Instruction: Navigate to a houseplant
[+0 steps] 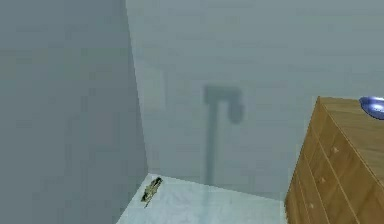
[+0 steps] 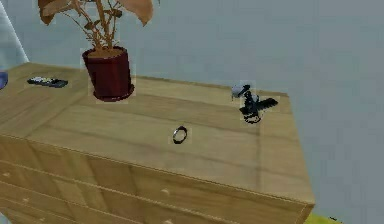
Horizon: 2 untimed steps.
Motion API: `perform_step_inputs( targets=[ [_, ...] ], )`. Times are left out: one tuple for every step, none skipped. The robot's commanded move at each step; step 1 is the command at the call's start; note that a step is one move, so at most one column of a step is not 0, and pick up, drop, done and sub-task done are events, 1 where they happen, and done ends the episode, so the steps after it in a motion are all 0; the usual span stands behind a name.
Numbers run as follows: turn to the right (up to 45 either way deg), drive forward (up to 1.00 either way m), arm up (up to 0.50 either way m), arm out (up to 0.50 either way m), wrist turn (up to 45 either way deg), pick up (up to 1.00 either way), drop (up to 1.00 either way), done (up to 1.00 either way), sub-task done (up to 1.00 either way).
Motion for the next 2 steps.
perform_step_inputs(
  targets=[
    [45.0,0.0,0.0,0.0,0.0,0.0,0.0,0.0,0.0],
    [24.0,0.0,0.0,0.0,0.0,0.0,0.0,0.0,0.0]
  ],
)
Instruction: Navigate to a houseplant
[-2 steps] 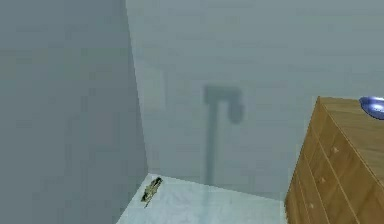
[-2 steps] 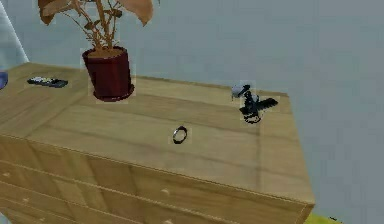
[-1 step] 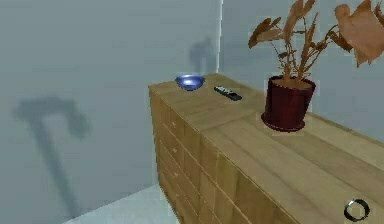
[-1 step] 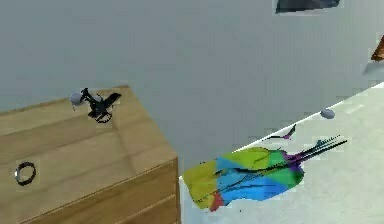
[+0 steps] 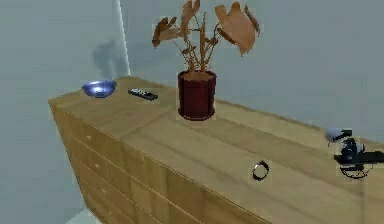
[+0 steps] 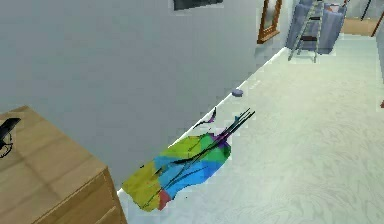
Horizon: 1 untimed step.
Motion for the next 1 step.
perform_step_inputs(
  targets=[
    [0.0,0.0,0.0,0.0,0.0,0.0,0.0,1.0,0.0]
  ],
)
